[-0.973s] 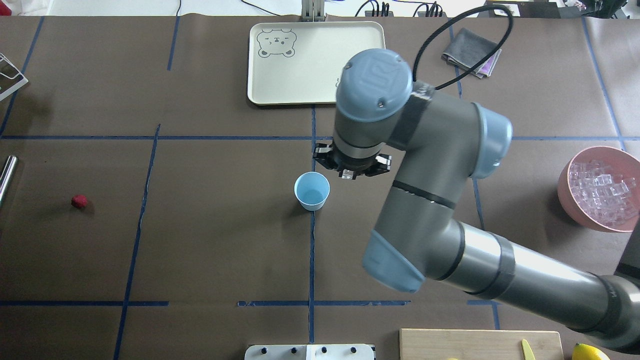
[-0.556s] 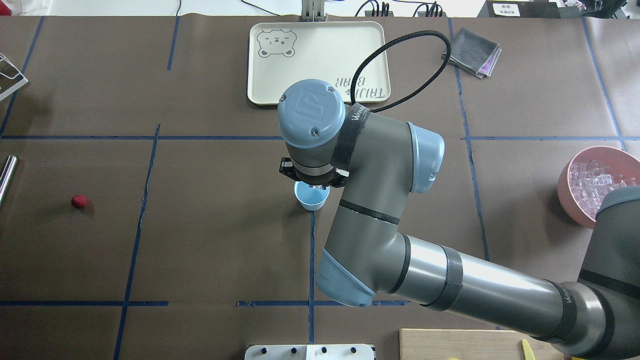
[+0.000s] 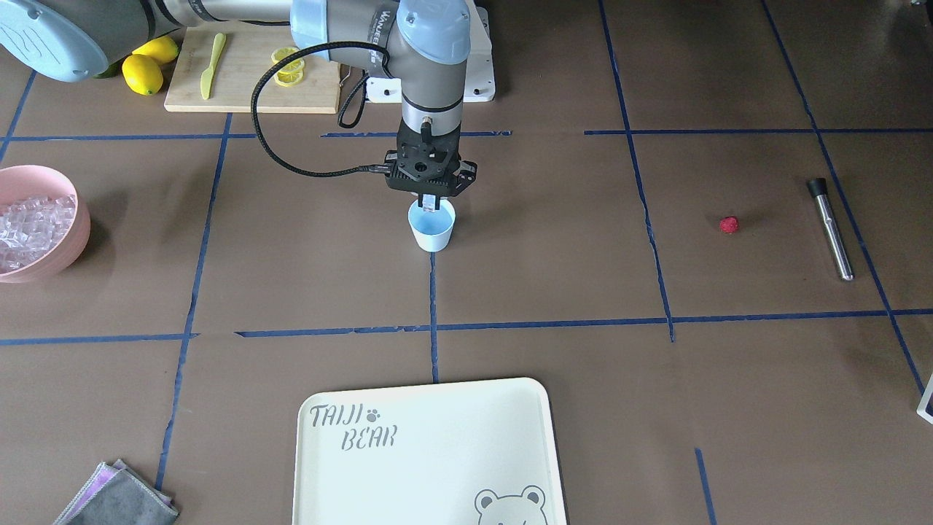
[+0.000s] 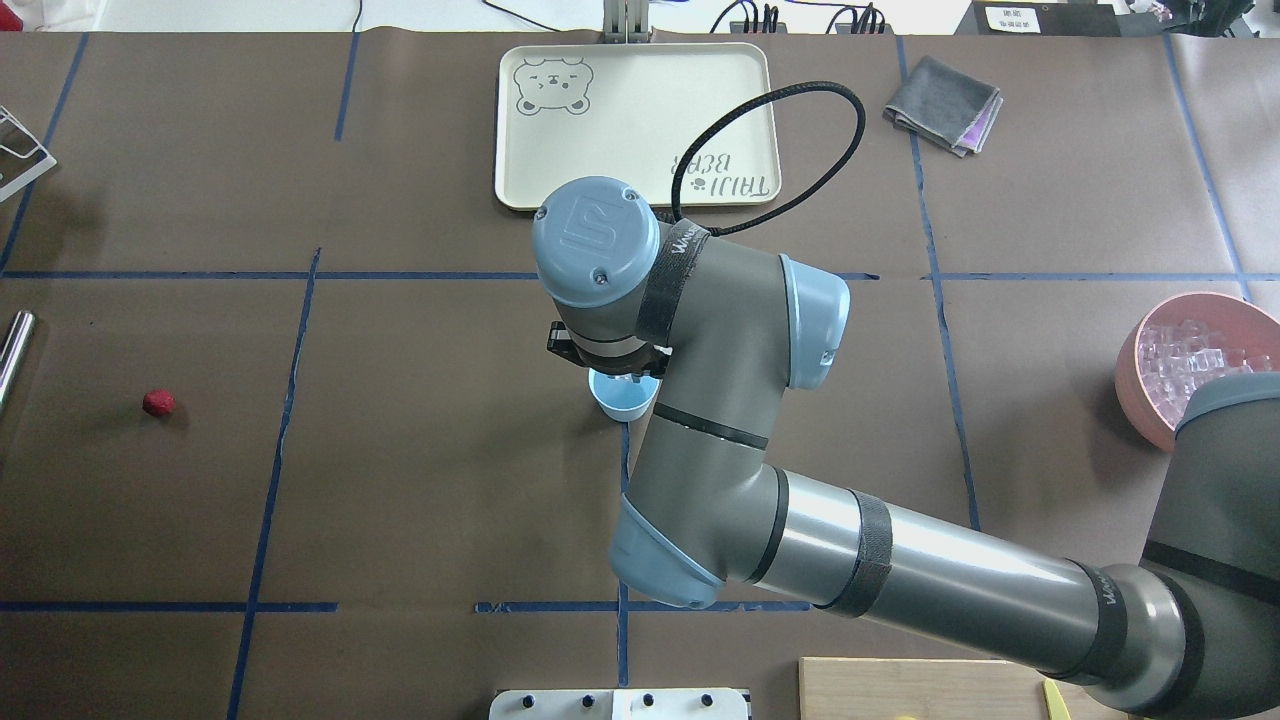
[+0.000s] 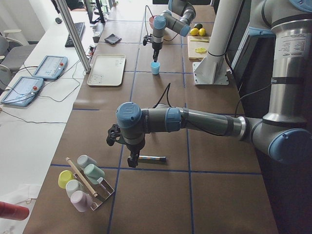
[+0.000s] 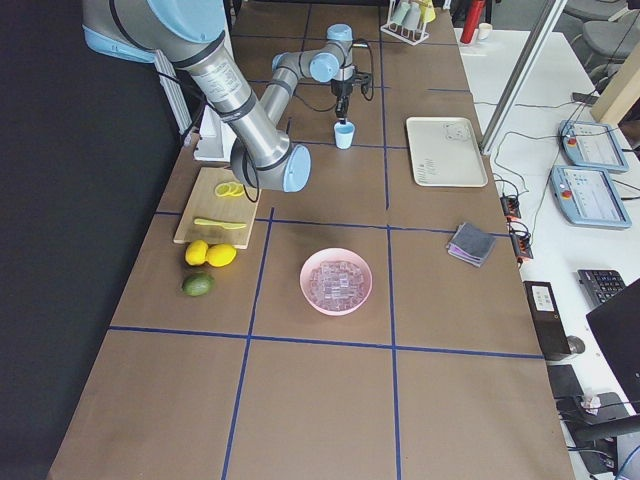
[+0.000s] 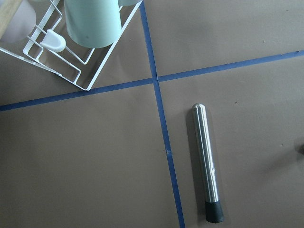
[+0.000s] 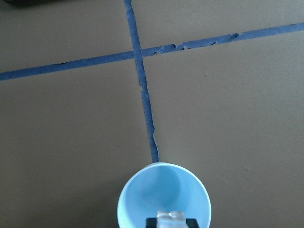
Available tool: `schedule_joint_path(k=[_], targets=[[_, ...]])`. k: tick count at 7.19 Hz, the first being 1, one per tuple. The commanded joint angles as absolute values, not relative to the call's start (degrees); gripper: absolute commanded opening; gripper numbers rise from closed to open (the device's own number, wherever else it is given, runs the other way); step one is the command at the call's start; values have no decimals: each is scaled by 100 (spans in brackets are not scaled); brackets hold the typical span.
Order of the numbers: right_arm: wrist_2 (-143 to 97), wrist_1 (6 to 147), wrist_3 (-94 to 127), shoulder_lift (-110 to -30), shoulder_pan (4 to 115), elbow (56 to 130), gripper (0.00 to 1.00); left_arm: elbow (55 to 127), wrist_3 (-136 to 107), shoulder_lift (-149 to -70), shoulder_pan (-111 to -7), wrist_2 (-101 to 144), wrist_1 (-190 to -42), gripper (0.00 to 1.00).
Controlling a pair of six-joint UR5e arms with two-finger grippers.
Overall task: Mash ice and strawberries in cup
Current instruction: 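Open the right gripper to drop the ice cube into the cup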
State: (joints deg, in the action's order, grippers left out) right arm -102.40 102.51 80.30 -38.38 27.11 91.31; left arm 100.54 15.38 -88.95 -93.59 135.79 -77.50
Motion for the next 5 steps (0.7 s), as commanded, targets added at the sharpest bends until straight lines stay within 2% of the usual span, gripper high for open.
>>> schedule_joint_path(k=[1, 2, 4, 5], targets=[[-10231, 10248, 7998, -3780, 2716, 9114, 13, 10090, 1529, -8895, -9360, 13579, -7743, 100], [-10239, 10248, 7989, -3779, 2716, 9114, 23, 10107, 1529, -8895, -9360, 13579, -7743, 100], [-10230, 10248, 7980, -3779, 2725, 9123, 34, 10107, 1529, -8903, -9360, 13579, -7743, 100], [-10239, 10248, 7980, -3779, 2725, 9114, 46, 10116, 1529, -8903, -9360, 13579, -7752, 100]])
